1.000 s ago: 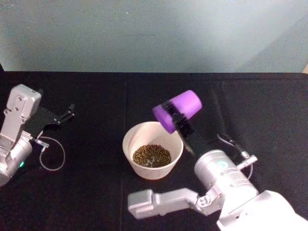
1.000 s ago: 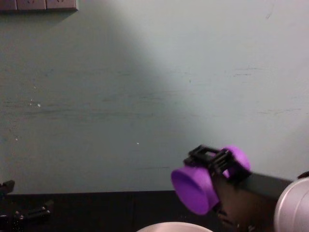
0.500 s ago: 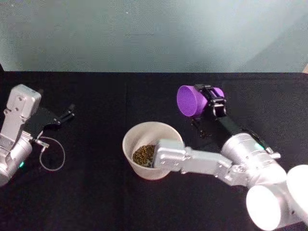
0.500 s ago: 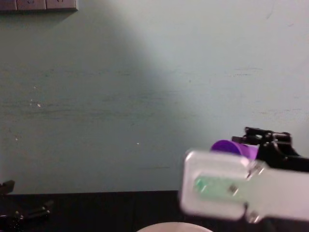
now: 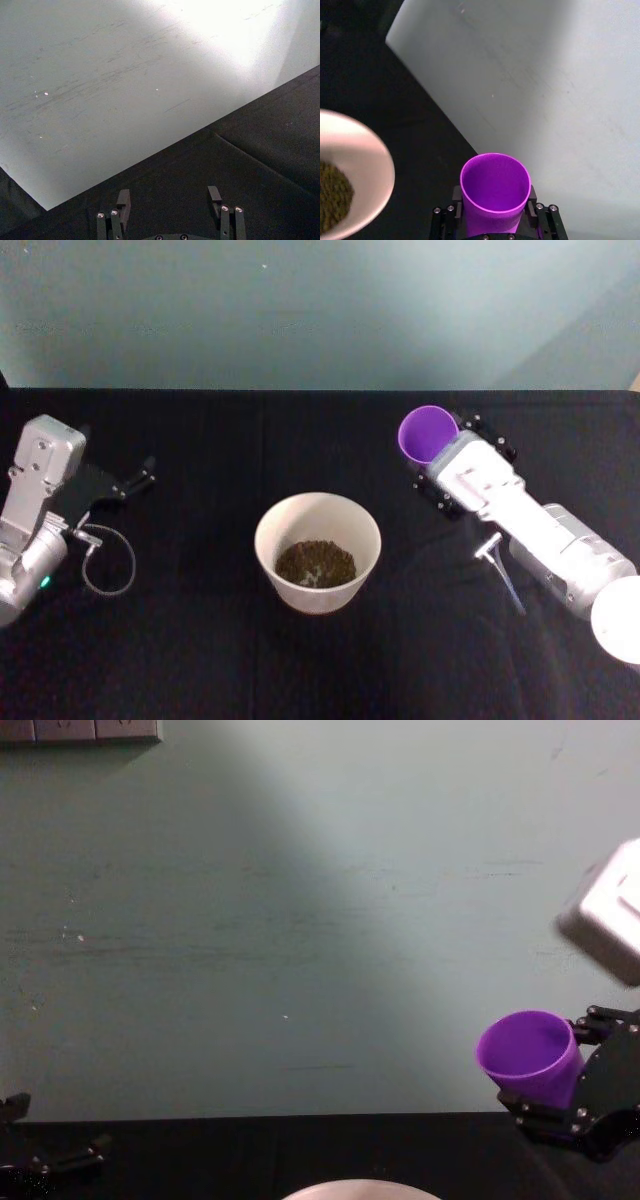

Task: Pick up the cup and pour the mung beans from the cup into the bowl.

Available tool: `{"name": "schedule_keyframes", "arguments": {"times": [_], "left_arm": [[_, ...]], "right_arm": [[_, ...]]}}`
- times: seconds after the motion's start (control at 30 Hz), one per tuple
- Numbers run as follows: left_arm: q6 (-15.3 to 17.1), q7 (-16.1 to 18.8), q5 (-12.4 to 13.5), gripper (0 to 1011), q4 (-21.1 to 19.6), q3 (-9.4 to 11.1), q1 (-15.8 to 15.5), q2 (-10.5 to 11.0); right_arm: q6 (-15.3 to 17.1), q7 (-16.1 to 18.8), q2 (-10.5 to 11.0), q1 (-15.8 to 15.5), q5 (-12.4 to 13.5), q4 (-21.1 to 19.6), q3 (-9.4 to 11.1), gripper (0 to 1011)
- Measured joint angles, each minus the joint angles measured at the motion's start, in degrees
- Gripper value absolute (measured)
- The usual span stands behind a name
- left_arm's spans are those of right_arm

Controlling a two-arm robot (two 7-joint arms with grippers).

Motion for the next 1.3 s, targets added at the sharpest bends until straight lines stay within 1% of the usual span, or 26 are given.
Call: {"name": "schedule_keyframes", "arguments": {"times": [0.03,0.07,0.1,0.13,0.27,0.3,0.37,0.47,0.57,1.03,1.2,1.3], "left_arm": [[0.0,0.0,0.0,1000,0.0,0.0,0.0,0.0],[0.0,0.0,0.0,1000,0.0,0.0,0.0,0.0],[0.0,0.0,0.0,1000,0.0,0.0,0.0,0.0],[0.0,0.0,0.0,1000,0.0,0.0,0.0,0.0],[0.0,0.0,0.0,1000,0.0,0.0,0.0,0.0],[0.0,0.0,0.0,1000,0.0,0.0,0.0,0.0],[0.0,0.0,0.0,1000,0.0,0.0,0.0,0.0],[0.0,0.0,0.0,1000,0.0,0.0,0.0,0.0],[0.0,0.0,0.0,1000,0.0,0.0,0.0,0.0],[0.0,0.0,0.0,1000,0.0,0.0,0.0,0.0],[0.0,0.0,0.0,1000,0.0,0.0,0.0,0.0],[0.0,0.0,0.0,1000,0.0,0.0,0.0,0.0]], "right_arm": [[-0.6,0.1,-0.3,-0.1,1.6,0.4,0.6,729],[-1.7,0.4,-0.8,-0.2,4.4,1.1,1.6,729],[-2.2,0.5,-1.0,-0.3,5.6,1.5,2.0,729],[-3.3,0.8,-1.3,-0.4,8.1,2.2,2.8,729],[-5.3,1.3,-1.8,-0.4,12.1,3.4,3.7,729],[-6.0,1.6,-2.0,-0.4,13.6,4.0,4.1,729],[-6.9,1.8,-2.2,-0.3,15.6,4.8,4.4,729],[-7.5,2.1,-2.4,-0.2,17.6,5.5,4.6,729],[-7.6,2.5,-2.3,-0.1,18.7,5.8,4.6,729],[-7.5,2.3,-2.2,-0.1,17.8,5.5,4.4,729],[-7.7,2.5,-1.6,0.6,18.6,6.1,4.3,729],[-8.8,2.5,-1.4,0.8,20.1,7.5,4.2,729]]}}
